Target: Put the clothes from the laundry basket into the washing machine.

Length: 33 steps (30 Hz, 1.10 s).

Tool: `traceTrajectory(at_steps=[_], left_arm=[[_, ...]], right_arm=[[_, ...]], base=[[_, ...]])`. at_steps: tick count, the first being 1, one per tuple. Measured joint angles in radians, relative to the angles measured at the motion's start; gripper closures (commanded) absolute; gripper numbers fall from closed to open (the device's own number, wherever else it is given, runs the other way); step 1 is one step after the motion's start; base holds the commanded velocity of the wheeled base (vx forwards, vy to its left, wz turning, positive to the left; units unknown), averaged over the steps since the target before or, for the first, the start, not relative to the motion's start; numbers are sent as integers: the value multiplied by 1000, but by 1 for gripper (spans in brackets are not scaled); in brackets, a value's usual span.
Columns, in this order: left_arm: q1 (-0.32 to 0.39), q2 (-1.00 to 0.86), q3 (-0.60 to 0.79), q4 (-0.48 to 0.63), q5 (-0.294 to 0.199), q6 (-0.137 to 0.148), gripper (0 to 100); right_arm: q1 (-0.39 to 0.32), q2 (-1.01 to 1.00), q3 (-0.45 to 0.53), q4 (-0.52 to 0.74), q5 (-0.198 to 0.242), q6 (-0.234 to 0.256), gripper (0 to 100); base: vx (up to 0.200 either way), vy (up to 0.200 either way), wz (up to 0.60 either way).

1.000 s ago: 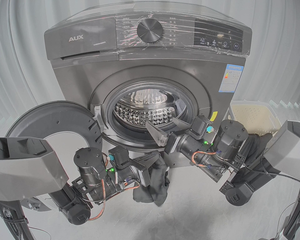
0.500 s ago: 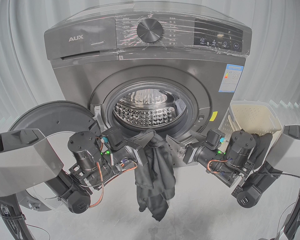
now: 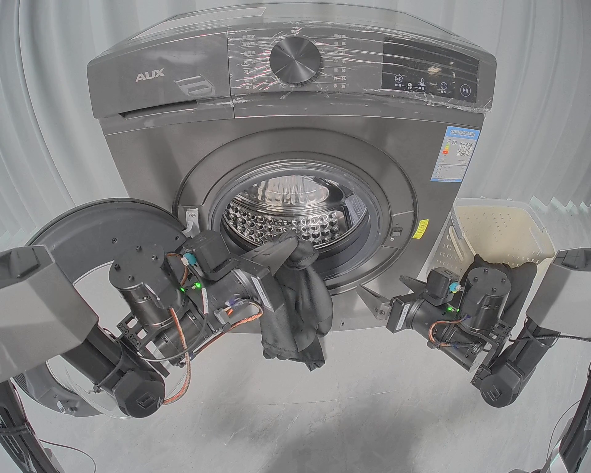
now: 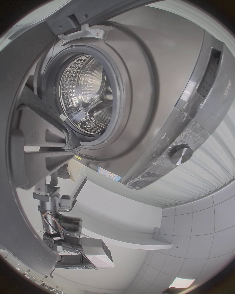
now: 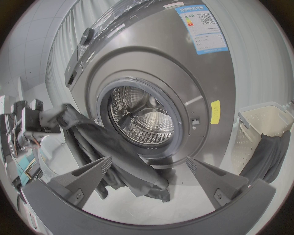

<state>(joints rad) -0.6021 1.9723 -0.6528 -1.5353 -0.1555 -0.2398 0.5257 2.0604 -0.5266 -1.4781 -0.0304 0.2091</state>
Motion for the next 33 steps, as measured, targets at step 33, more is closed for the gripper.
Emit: traceTrajectory(at_steps=[33], left_arm=[[-16,-76,19,-9,-16,4,100]], right_arm=[[-26,267,-210,60,82,-73,0]], base=[[0,0,0]])
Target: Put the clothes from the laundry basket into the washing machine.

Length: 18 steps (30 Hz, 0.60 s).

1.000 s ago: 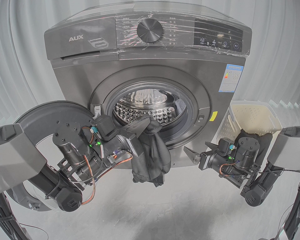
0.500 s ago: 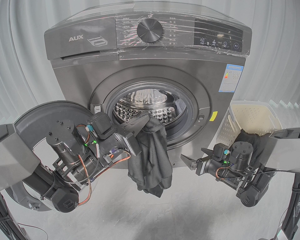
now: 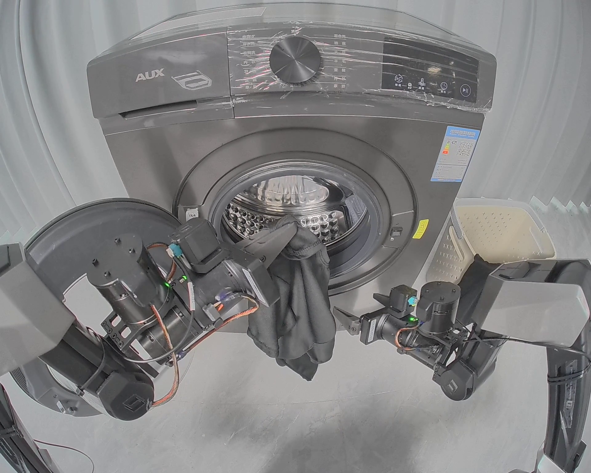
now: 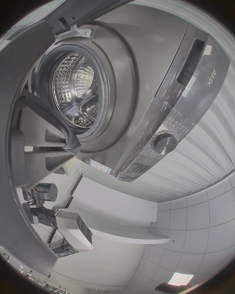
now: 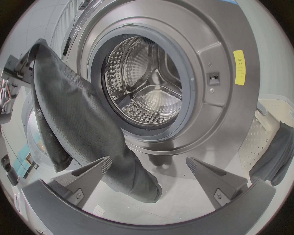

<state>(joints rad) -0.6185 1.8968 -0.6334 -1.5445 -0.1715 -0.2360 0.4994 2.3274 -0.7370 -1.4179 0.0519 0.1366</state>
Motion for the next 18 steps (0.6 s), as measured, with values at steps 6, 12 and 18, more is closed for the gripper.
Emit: traceTrajectory(at_steps=[6,12,18], left_arm=[[-7,2,-1,0,1,0,100],[1,7,-1,0,1,0,100],[5,6,3,0,2,0,100]], right_arm=[[59,36,-21,-3,-1,-1,0],[133,49,-2,-18,0,-1,0],[139,47,2,-19,1,-1,0]], base=[[0,0,0],[0,0,0],[0,0,0]])
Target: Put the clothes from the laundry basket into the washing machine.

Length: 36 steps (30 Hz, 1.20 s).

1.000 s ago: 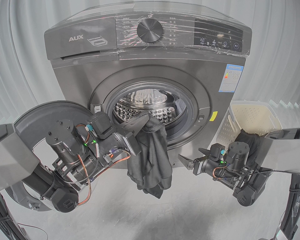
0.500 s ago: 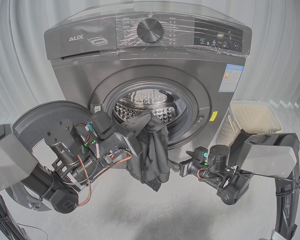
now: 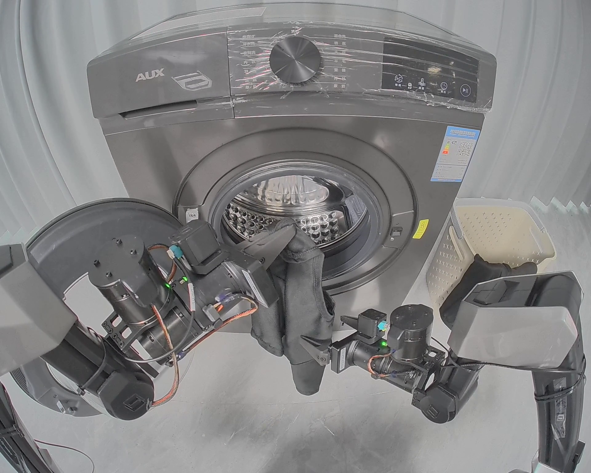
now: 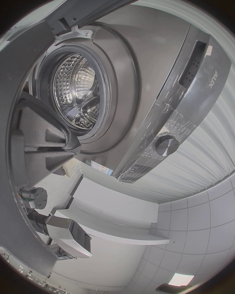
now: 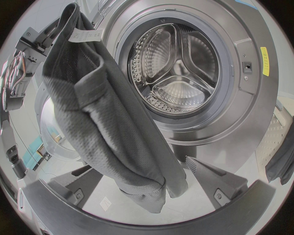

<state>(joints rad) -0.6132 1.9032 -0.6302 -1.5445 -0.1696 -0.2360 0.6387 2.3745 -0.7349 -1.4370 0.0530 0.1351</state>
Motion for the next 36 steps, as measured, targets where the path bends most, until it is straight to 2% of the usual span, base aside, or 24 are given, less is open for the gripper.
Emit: traceTrajectory(at_steps=[6,11,12,23,30,36], left_arm=[[0,-4,6,-1,0,0,100],[1,-5,12,-1,0,0,100],[1,-5,13,-1,1,0,100],[3,2,19,-1,1,0,100],[32,9,20,-1,1,0,100],[67,-6,41,0,-3,1,100]], right_arm=[[-22,-2,-32,0,50,0,0],[-24,2,-66,-2,65,0,0],[-22,3,-69,-6,67,0,100],[-26,-1,-37,-84,79,-14,100],[-35,-73,61,-92,82,-15,100],[-37,-210,164,-86,81,-21,100]], base=[[0,0,0],[0,0,0],[0,0,0],[0,0,0],[0,0,0],[0,0,0]])
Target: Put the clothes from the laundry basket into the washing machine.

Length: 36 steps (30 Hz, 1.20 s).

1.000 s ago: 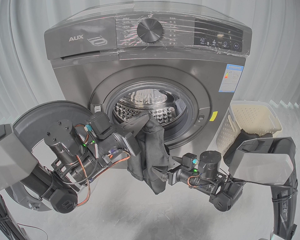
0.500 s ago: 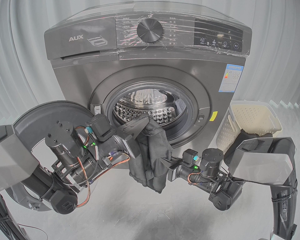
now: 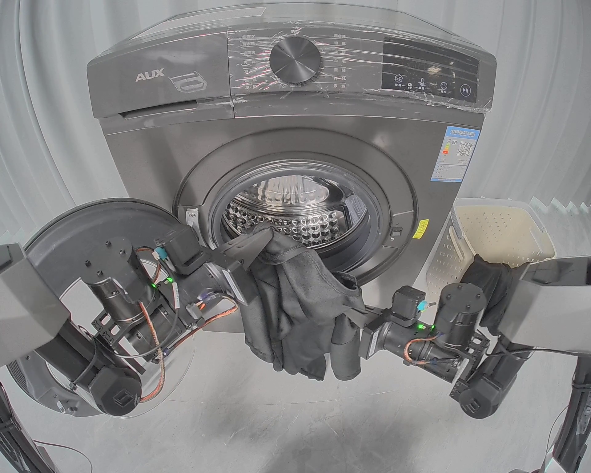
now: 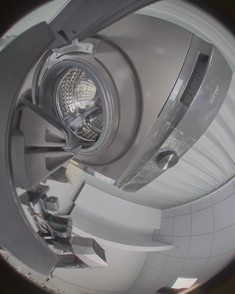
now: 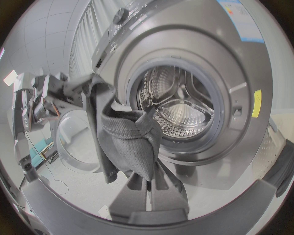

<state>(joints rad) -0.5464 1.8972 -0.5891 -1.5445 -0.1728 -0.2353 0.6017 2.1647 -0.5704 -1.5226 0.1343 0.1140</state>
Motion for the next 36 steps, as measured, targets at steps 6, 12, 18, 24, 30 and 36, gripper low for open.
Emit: traceTrajectory(at_steps=[6,12,18,24,30,36], left_arm=[[17,-55,76,1,-24,5,100],[33,-125,136,1,-47,25,100],[65,-191,179,0,-86,41,100],[88,-230,187,-1,-104,43,100],[89,-251,197,-1,-102,44,100],[86,-256,206,-1,-90,60,100]], right_arm=[[6,-162,101,15,-3,-5,100],[3,-297,161,24,15,-7,100],[-15,-381,209,16,38,-3,100],[-58,-406,208,0,35,-4,100],[-67,-417,190,-2,18,0,100],[-28,-419,125,-11,-62,25,100]], base=[[0,0,0],[0,0,0],[0,0,0],[0,0,0],[0,0,0],[0,0,0]])
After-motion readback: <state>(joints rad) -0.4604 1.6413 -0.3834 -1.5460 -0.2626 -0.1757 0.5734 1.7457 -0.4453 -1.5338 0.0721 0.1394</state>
